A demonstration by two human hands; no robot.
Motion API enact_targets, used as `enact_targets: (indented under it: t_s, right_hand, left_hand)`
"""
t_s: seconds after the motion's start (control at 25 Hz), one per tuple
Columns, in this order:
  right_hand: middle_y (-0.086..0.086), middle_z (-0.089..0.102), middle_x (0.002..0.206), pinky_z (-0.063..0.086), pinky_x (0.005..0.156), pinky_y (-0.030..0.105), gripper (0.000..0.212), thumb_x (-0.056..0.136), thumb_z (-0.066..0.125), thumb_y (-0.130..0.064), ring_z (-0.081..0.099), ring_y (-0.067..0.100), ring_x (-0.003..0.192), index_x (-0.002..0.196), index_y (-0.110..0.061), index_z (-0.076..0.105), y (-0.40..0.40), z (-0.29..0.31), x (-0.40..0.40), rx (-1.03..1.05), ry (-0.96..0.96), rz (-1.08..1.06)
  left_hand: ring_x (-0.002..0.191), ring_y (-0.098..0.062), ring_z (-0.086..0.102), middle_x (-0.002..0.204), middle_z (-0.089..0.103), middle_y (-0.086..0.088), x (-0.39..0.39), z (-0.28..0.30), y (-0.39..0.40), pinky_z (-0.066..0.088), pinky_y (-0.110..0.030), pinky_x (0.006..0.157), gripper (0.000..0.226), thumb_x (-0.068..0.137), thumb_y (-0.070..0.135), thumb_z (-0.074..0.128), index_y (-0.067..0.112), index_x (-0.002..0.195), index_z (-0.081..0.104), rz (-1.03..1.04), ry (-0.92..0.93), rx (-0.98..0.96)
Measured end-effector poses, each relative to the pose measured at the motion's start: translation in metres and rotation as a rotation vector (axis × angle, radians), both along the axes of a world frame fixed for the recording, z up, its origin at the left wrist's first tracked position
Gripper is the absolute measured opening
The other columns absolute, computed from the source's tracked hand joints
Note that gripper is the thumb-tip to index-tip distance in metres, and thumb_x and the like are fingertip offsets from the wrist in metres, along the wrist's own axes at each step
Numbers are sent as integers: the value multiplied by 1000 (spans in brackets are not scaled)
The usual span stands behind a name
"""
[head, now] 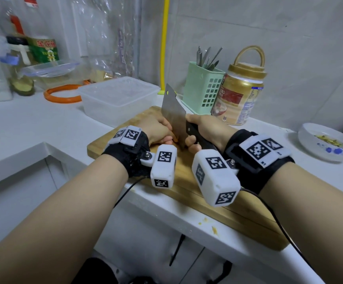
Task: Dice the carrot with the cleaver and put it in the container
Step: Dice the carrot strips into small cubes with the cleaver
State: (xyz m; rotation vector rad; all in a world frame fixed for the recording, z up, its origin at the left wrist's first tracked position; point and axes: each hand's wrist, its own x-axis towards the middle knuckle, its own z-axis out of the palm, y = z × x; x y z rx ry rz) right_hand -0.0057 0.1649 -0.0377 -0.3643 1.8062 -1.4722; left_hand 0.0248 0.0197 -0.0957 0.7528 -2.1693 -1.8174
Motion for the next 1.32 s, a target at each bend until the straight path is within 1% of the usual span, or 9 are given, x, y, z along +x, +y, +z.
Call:
enact_targets:
  t_s: [0.2,0.28,0.4,0.52,0.68,0.96,1.08,1.2,1.32]
  right_hand:
    - [6,37,57,27,30,13,27,102,40,-27,34,11,27,83,-8,41,-17,-7,2,-9,96,-11]
    - [7,37,56,28,30,13,27,102,41,-26,35,12,26,82,-8,42,-18,-8,1,-68,60,-3]
    - [3,36,51,26,31,12,30,102,40,-32,32,12,30,82,-11,39,-2,-1,-5,-253,-147,-18]
    - [3,35,55,24,33,14,24,102,39,-34,30,13,34,89,-14,39,16,5,-15,-393,-185,-23]
    - [1,37,47,26,38,12,28,101,38,-41,32,13,30,87,-17,39,25,-8,-30,-393,-285,16]
    - [-1,37,47,26,40,14,26,99,40,-45,35,12,31,92,-20,38,35,-27,-54,-445,-300,133]
    - [-1,37,48,25,42,16,25,99,41,-44,35,12,32,95,-20,37,40,-30,-57,-475,-328,142]
    - [-1,37,48,28,37,15,25,99,42,-43,34,12,32,99,-18,37,42,-32,-54,-477,-335,131]
    - [0,37,46,28,36,15,24,100,42,-42,33,13,32,96,-18,39,42,-33,-49,-447,-337,117]
  left_hand:
    - [38,-9,54,68,60,-11,-2,-4,0,42,-16,39,23,91,3,46,16,76,57,61,4,15]
    - [37,-12,50,66,59,-11,-2,-3,-1,42,-19,42,22,89,7,44,15,77,59,71,-16,17]
    - [38,-15,47,57,60,-11,1,0,2,40,-21,45,15,87,6,50,10,75,59,57,-32,-11]
    - [35,-12,47,59,61,-12,4,4,5,39,-17,40,13,87,1,51,6,78,58,76,-45,-69]
    - [40,-11,48,60,62,-10,4,5,8,39,-19,43,10,90,8,57,6,80,60,83,-68,-114]
    - [30,-6,43,53,54,-4,0,9,18,35,-16,35,29,83,30,75,10,70,59,66,-100,-174]
    - [27,-4,40,46,51,-1,0,14,25,33,-15,32,32,81,22,78,11,62,55,71,-150,-227]
    - [26,-5,40,43,51,-2,2,20,27,31,-13,32,26,86,10,68,8,63,55,84,-188,-260]
    - [33,-10,43,54,52,-5,3,26,34,30,-12,33,24,83,12,70,10,66,53,80,-252,-358]
